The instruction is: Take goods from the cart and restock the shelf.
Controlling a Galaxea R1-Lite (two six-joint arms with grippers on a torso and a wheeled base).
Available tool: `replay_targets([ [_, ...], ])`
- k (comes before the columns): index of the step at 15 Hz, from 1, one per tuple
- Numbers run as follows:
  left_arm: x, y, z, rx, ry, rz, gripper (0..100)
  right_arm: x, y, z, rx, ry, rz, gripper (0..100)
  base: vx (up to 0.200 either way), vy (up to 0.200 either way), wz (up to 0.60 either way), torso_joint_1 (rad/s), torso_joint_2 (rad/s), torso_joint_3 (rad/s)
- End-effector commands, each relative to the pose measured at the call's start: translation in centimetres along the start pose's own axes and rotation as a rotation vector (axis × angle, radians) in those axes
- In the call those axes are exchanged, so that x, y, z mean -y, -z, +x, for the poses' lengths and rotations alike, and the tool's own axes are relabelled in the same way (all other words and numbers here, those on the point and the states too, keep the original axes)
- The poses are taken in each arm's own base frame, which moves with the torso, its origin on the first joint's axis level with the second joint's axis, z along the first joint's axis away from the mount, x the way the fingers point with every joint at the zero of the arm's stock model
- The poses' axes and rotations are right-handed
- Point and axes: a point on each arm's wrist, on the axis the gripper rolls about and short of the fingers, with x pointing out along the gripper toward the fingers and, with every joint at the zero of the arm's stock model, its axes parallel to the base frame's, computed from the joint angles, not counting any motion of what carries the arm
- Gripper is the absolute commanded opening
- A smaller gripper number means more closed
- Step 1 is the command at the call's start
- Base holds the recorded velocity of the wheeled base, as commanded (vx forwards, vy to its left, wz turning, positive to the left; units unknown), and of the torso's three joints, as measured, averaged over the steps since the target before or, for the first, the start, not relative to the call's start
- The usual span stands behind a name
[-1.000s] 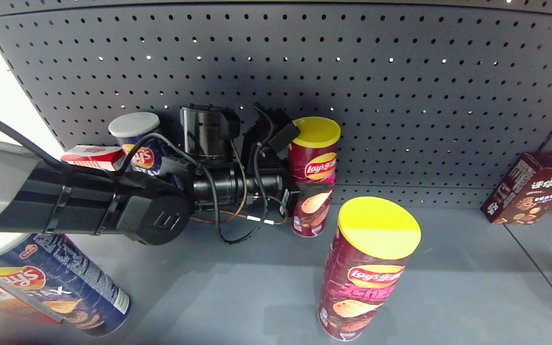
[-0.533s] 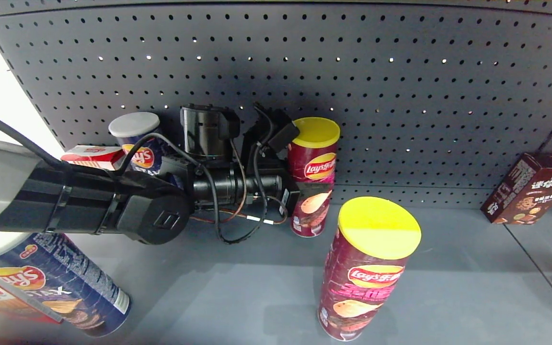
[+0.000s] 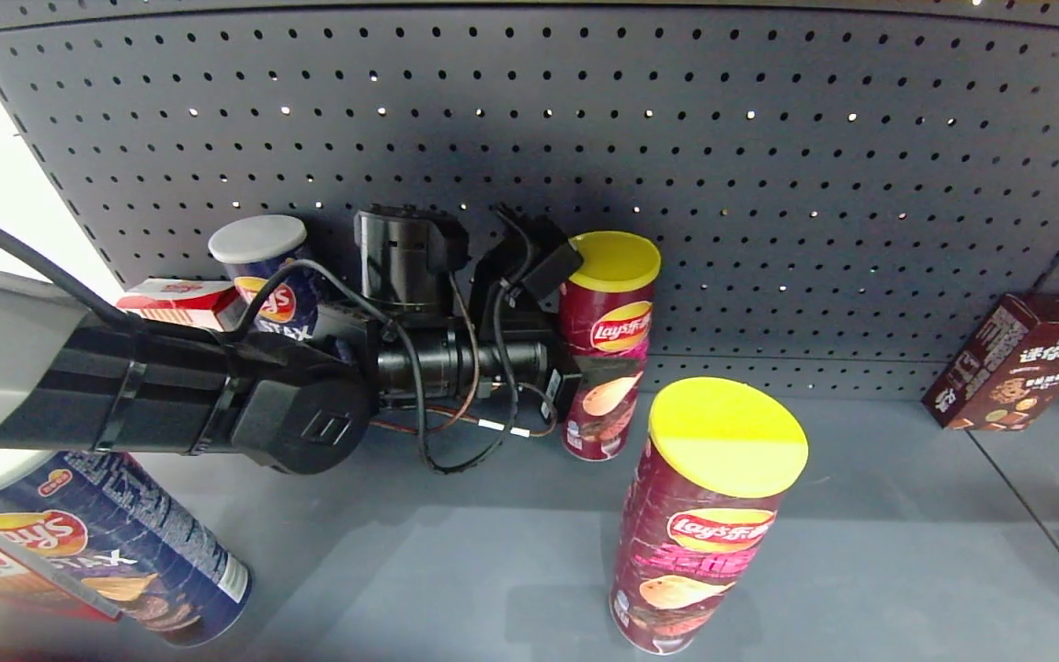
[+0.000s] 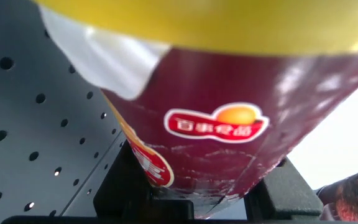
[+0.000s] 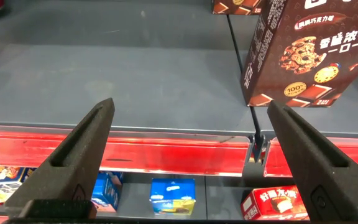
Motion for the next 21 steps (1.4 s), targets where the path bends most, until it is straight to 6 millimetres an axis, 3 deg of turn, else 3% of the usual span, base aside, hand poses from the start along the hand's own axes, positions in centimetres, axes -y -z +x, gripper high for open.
replay_targets([
  [1, 0.0, 0.3, 0.2, -0.007, 0.003, 0.006, 0, 0.0, 0.0, 0.0, -0.001, 0.0, -0.001, 100, 0.0, 0.0, 0.0, 0.0, 0.0, 0.0],
  [11, 0.7, 1.5, 1.5, -0.028, 0.03, 0.001, 0, 0.0, 0.0, 0.0, -0.001, 0.0, -0.001, 100, 0.0, 0.0, 0.0, 0.0, 0.0, 0.0],
  [12, 0.7, 1.5, 1.5, -0.027, 0.026, 0.006, 100, 0.0, 0.0, 0.0, -0.001, 0.0, -0.001, 100, 0.0, 0.0, 0.0, 0.0, 0.0, 0.0],
  [16, 1.0, 2.1, 0.4, -0.036, 0.015, 0.025, 100, 0.0, 0.0, 0.0, -0.001, 0.0, -0.001, 100, 0.0, 0.0, 0.0, 0.0, 0.0, 0.0],
  [18, 2.4, 1.8, -2.0, -0.004, -0.011, 0.048, 100, 0.0, 0.0, 0.0, -0.001, 0.0, -0.001, 100, 0.0, 0.0, 0.0, 0.0, 0.0, 0.0],
  [21, 4.0, 2.9, -4.5, 0.001, -0.144, 0.069, 100, 0.0, 0.0, 0.0, -0.001, 0.0, -0.001, 100, 0.0, 0.0, 0.0, 0.0, 0.0, 0.0],
])
